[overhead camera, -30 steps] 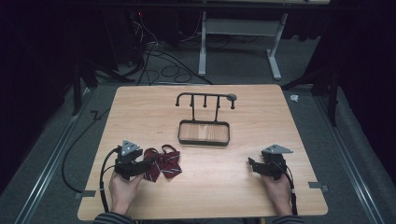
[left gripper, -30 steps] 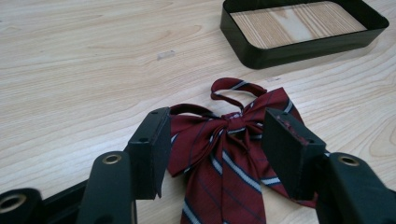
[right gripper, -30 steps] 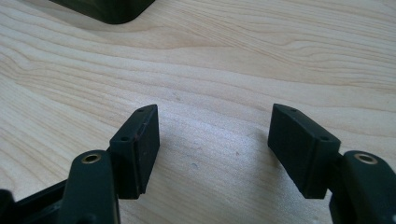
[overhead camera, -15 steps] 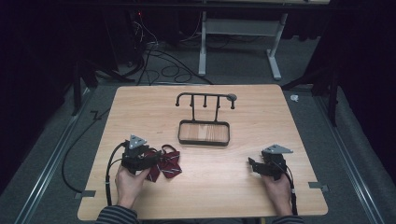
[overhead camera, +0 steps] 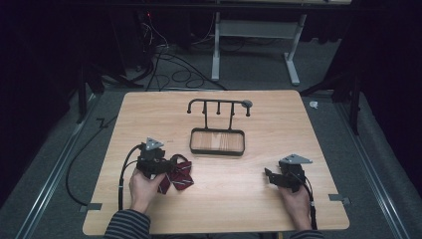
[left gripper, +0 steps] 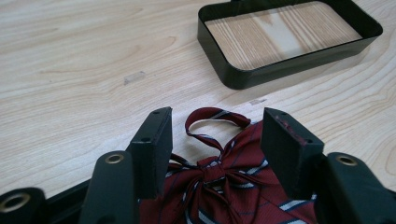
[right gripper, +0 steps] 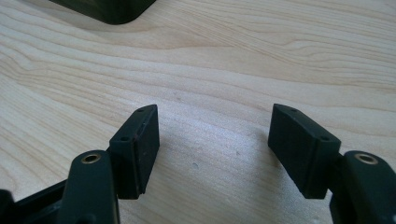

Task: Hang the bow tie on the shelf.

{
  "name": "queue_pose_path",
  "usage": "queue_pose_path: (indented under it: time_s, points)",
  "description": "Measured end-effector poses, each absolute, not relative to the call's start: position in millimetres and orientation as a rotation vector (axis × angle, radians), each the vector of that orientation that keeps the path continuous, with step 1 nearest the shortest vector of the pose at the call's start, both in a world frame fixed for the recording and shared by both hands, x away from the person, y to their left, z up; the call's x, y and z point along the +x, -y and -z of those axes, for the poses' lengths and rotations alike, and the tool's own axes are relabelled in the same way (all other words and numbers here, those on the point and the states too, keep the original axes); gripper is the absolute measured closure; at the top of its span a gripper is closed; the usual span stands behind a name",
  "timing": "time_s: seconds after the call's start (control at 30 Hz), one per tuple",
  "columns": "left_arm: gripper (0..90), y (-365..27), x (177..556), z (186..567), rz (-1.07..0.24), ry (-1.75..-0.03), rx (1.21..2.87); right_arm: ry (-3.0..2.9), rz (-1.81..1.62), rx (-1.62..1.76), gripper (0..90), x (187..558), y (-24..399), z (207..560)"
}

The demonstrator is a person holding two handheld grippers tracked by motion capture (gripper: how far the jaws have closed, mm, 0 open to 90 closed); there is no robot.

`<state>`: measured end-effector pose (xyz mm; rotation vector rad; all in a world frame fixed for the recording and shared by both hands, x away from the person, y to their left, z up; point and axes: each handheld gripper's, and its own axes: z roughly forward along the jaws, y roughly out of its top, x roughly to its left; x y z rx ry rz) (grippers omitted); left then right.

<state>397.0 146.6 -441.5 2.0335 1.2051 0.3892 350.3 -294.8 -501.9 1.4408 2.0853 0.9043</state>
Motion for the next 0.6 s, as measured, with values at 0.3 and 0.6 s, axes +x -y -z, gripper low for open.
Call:
queue_pose_path:
  time_s: [0.3, 0.6]
  points:
    - [45.0, -139.3, 407.7, 445.6, -0.389, -1.224, 2.046, -2.086, -0.905, 1.437, 35.0, 350.4, 295.2, 502.1]
    - [49.3, -132.1, 421.6, 450.2, -0.411, -1.238, 2.062, -2.086, -0.909, 1.441, 35.0, 350.2, 295.5, 502.1]
